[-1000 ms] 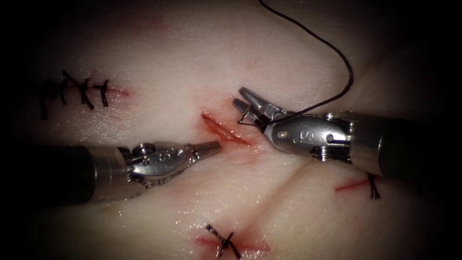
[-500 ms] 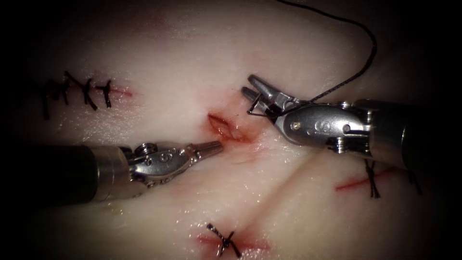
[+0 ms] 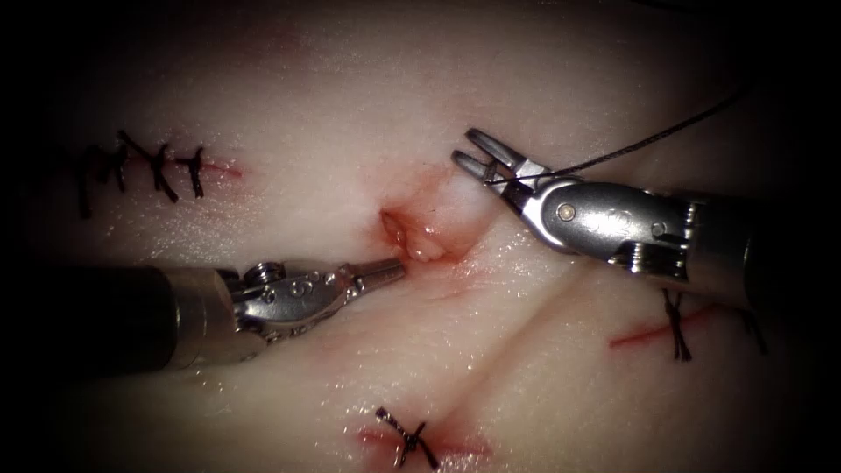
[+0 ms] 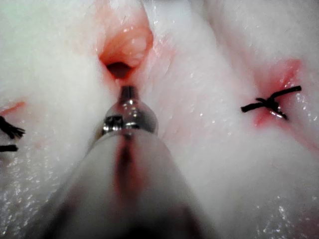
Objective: Wound Closure
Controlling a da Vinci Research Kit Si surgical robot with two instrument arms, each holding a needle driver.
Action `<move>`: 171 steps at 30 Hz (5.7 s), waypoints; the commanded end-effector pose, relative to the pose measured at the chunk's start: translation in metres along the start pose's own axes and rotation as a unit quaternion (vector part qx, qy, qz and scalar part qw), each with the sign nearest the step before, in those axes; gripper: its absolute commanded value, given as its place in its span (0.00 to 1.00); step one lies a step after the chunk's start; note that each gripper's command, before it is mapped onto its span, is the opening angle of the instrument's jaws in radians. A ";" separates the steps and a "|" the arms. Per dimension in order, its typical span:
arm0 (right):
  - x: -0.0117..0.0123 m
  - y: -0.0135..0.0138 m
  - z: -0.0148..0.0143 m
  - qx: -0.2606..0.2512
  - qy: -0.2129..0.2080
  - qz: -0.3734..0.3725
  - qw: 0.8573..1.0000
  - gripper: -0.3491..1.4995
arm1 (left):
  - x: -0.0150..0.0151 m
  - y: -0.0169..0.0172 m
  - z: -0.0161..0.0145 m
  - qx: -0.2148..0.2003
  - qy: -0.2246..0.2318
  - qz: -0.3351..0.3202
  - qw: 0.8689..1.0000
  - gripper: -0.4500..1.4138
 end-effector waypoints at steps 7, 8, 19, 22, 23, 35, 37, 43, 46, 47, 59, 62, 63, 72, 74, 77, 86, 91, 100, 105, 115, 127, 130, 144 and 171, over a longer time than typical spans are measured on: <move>-0.0010 0.0013 0.0012 -0.012 -0.016 0.047 0.999 0.00 | -0.0003 0.0003 0.0007 -0.004 0.000 0.001 1.000 0.18; -0.0010 0.0015 0.0011 -0.014 -0.016 0.048 0.999 0.00 | -0.0003 0.0003 0.0007 -0.004 0.000 0.002 1.000 0.18; 0.0007 0.0034 -0.0001 -0.038 -0.026 -0.082 0.996 0.00 | -0.0005 0.0005 0.0007 -0.004 -0.003 0.003 1.000 0.17; 0.0016 0.0032 -0.0003 -0.041 -0.033 -0.117 0.992 0.00 | -0.0005 0.0005 0.0008 -0.004 -0.003 0.003 1.000 0.17; 0.0018 0.0031 -0.0002 -0.041 -0.033 -0.119 0.992 0.00 | -0.0005 0.0005 0.0008 -0.005 -0.002 0.003 1.000 0.17; -0.0003 0.0006 0.0022 -0.004 -0.062 -0.122 0.991 0.00 | -0.0004 0.0004 0.0007 -0.007 -0.002 0.002 1.000 0.17; -0.0006 0.0003 0.0025 -0.001 -0.062 -0.112 0.992 0.00 | -0.0004 0.0004 0.0007 -0.007 -0.002 0.002 1.000 0.17; -0.0006 0.0002 0.0030 0.012 -0.046 -0.024 0.999 0.00 | -0.0005 0.0004 0.0007 -0.008 -0.001 0.003 1.000 0.17; -0.0008 -0.0002 0.0033 0.023 -0.039 0.026 0.999 0.00 | -0.0005 0.0004 0.0007 -0.008 -0.002 0.003 1.000 0.17; -0.0009 -0.0002 0.0035 0.032 -0.031 0.071 0.996 0.00 | -0.0005 0.0004 0.0007 -0.008 -0.001 0.003 1.000 0.17; -0.0038 -0.0039 0.0040 0.068 -0.052 0.146 0.986 0.00 | -0.0008 0.0003 0.0004 -0.010 -0.001 0.005 1.000 0.16; -0.0037 -0.0045 0.0037 0.071 -0.050 0.154 0.984 0.00 | -0.0008 0.0003 0.0004 -0.010 -0.001 0.005 1.000 0.16; -0.0037 -0.0047 0.0036 0.072 -0.049 0.157 0.984 0.00 | -0.0008 0.0003 0.0004 -0.010 -0.001 0.005 1.000 0.16; -0.0032 -0.0060 0.0037 0.094 -0.039 0.204 0.974 0.00 | -0.0007 0.0002 0.0004 -0.010 -0.001 0.005 1.000 0.15; -0.0033 -0.0065 0.0040 0.104 -0.033 0.236 0.966 0.00 | -0.0007 0.0002 0.0004 -0.010 -0.001 0.005 1.000 0.15; -0.0037 -0.0076 0.0043 0.131 -0.039 0.298 0.945 0.00 | -0.0007 0.0002 0.0004 -0.011 -0.001 0.005 1.000 0.15; -0.0036 -0.0047 0.0047 0.121 -0.054 0.276 0.952 0.68 | -0.0001 0.0003 -0.0002 -0.022 -0.001 0.012 1.000 0.15; -0.0038 -0.0010 0.0030 0.114 -0.066 0.253 0.958 0.86 | 0.0010 0.0005 -0.0012 -0.024 0.022 0.051 0.998 0.15; -0.0042 0.0047 -0.0018 0.094 -0.054 0.233 0.966 0.84 | 0.0027 -0.0009 -0.0019 -0.066 0.111 0.200 0.971 0.18; -0.0044 0.0049 -0.0024 0.094 -0.046 0.233 0.967 0.84 | 0.0029 -0.0018 -0.0017 -0.084 0.148 0.275 0.946 0.24; -0.0061 0.0043 -0.0022 0.092 -0.039 0.221 0.970 0.81 | 0.0050 -0.0031 -0.0015 -0.112 0.212 0.351 0.905 0.39; -0.0089 0.0031 -0.0024 0.091 -0.032 0.228 0.969 0.78 | 0.0063 -0.0029 -0.0005 -0.092 0.212 0.400 0.887 0.46; -0.0090 0.0030 -0.0025 0.091 -0.032 0.230 0.968 0.78 | 0.0064 -0.0029 -0.0005 -0.091 0.213 0.405 0.885 0.48; -0.0099 0.0023 -0.0025 0.089 -0.029 0.238 0.967 0.75 | 0.0080 -0.0029 0.0003 -0.093 0.204 0.424 0.877 0.40; -0.0102 0.0007 -0.0017 0.098 -0.026 0.242 0.965 0.66 | 0.0107 0.0012 -0.0056 -0.279 0.135 0.152 0.938 0.00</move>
